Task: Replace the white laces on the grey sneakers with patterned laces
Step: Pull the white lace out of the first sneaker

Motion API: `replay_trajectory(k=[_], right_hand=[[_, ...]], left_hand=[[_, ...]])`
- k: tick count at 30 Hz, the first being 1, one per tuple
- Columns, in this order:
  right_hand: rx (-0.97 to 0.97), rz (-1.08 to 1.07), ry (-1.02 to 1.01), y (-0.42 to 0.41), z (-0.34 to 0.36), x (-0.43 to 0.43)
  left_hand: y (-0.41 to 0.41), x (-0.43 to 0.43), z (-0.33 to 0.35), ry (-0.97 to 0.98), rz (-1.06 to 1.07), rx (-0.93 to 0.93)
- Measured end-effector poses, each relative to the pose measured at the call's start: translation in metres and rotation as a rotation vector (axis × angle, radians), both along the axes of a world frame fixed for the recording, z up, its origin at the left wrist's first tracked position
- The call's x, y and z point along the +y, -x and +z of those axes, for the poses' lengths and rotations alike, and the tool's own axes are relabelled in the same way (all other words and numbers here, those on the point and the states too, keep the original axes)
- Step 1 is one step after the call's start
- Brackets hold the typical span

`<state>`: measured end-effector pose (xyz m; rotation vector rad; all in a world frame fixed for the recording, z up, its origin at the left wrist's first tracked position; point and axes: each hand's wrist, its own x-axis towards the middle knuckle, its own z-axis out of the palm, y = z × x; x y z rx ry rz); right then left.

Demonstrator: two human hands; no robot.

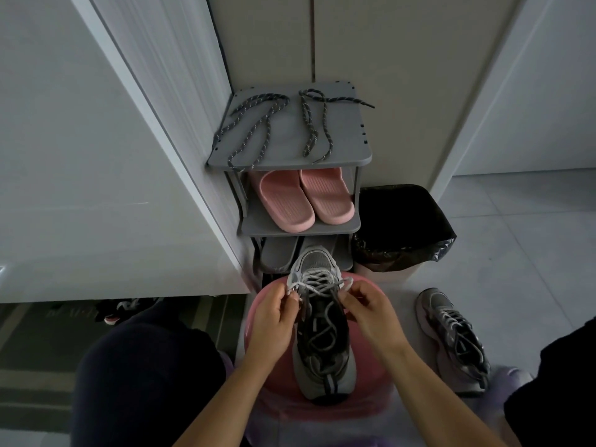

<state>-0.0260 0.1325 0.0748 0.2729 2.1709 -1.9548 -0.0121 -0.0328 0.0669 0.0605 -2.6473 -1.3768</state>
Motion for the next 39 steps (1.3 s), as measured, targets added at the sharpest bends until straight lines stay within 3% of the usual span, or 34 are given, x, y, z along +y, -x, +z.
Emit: replay_trajectory(k=[5,10,13,16,19,21,24,26,33,37,39], right_hand=[[-0.081,-0.266,0.274,0.011,0.008,0.009],[-0.03,0.057,0.141,0.002,0.009,0.005],[0.008,0.028,0.09,0.0,0.007,0.004],[0.028,-0.052,0.032,-0.001,0.004,0.003],[-0.055,-0.232,0.227,0.003,0.005,0.009],[-0.079,-0.244,0.293,0.005,0.007,0.011],[-0.056,-0.024,0.193,-0.001,0.008,0.005],[-0.031,0.026,0.132,-0.004,0.008,0.0],[-0.106,-0.452,0.48,0.013,0.01,0.024],[-0.218,-0.148,0.358,0.006,0.001,0.014],[-0.163,-0.058,0.242,-0.001,-0.004,0.002]], left_hand=[[0.003,-0.008,0.01,-0.17,0.141,-0.006],[0.004,-0.004,0.008,-0.232,-0.052,-0.223],[0.003,0.007,0.011,-0.128,-0.133,-0.169],[0.003,0.007,0.008,-0.076,-0.066,-0.115],[0.006,-0.004,0.008,-0.275,0.161,-0.127],[0.006,-0.007,0.01,-0.402,0.149,-0.179],[0.0,0.001,0.005,-0.22,-0.047,-0.215],[-0.001,0.008,0.003,-0.089,-0.058,-0.147],[0.003,0.001,0.002,-0.12,0.0,-0.179],[0.002,0.002,0.002,-0.133,-0.023,-0.191],[0.002,0.001,-0.001,-0.111,-0.02,-0.172]])
